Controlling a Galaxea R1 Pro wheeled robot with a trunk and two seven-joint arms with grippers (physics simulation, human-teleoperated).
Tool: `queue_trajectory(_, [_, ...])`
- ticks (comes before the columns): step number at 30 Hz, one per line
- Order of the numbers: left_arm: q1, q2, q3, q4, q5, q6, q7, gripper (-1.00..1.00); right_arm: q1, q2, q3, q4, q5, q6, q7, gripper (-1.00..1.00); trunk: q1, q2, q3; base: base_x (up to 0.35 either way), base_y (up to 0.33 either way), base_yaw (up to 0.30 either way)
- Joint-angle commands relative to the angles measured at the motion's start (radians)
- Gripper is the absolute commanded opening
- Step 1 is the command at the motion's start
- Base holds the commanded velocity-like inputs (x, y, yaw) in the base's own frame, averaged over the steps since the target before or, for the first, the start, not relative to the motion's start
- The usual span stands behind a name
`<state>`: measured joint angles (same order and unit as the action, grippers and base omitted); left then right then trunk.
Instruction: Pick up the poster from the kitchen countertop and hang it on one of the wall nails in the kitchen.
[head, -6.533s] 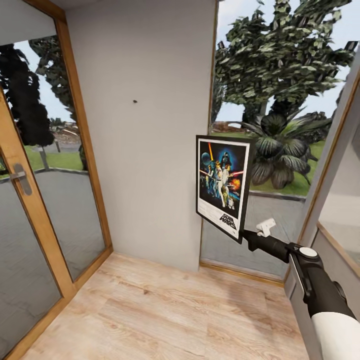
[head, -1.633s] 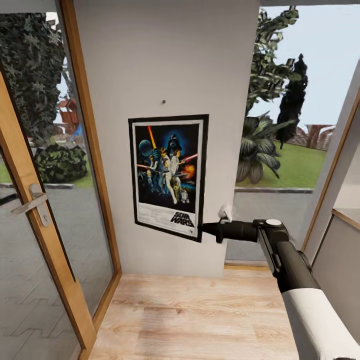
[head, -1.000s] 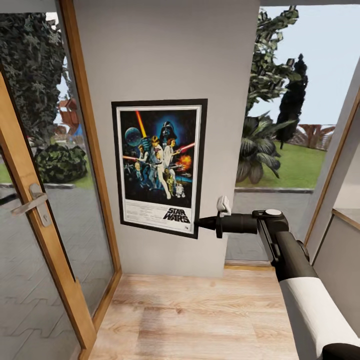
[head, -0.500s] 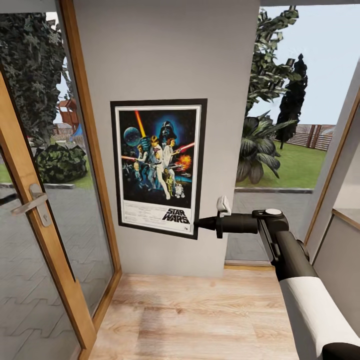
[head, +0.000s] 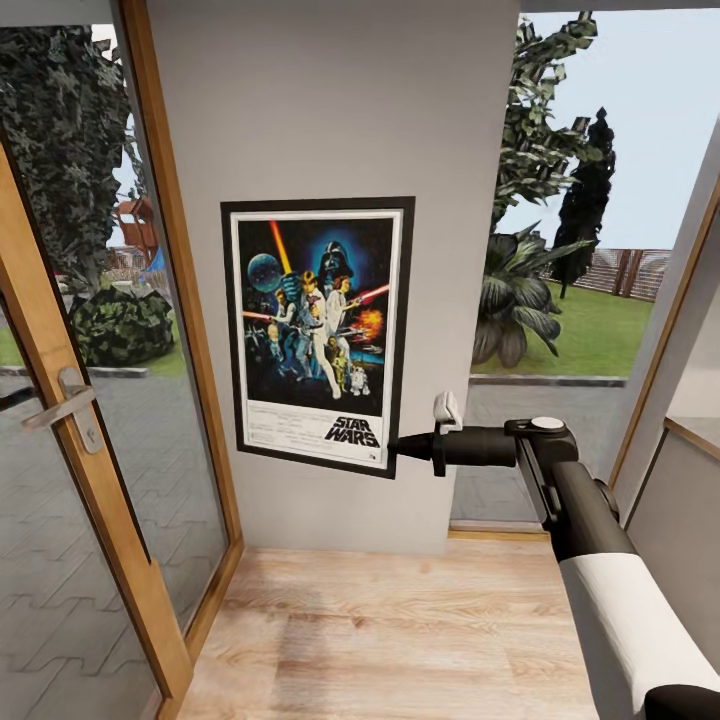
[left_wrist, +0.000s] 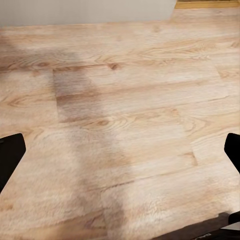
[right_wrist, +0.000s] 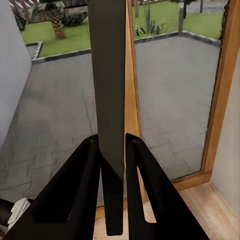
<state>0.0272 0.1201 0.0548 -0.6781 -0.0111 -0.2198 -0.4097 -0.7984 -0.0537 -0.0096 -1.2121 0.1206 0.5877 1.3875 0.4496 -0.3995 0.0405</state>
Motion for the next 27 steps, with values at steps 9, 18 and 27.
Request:
queue_trajectory(9, [0.0,0.0,0.003,-0.001,-0.001,-0.001,-0.007,1.0,-0.052,-0.002,-0.002,0.006,0.005,0.015,0.007,-1.0,0.0,-0.001,0.0,0.0,0.0,0.0])
queue_trajectory(18, [0.0,0.0,0.003,-0.001,-0.003,-0.002,-0.006,1.0,-0.137,0.0,-0.002,0.011,0.005,0.084,0.006,-1.0,0.0,-0.001,0.0,0.0,0.0,0.0])
queue_trajectory(27, [0.0,0.0,0.003,-0.001,-0.002,-0.001,-0.007,1.0,-0.165,0.001,-0.001,0.011,0.004,0.108,0.006,-1.0,0.0,-0.001,0.0,0.0,0.0,0.0])
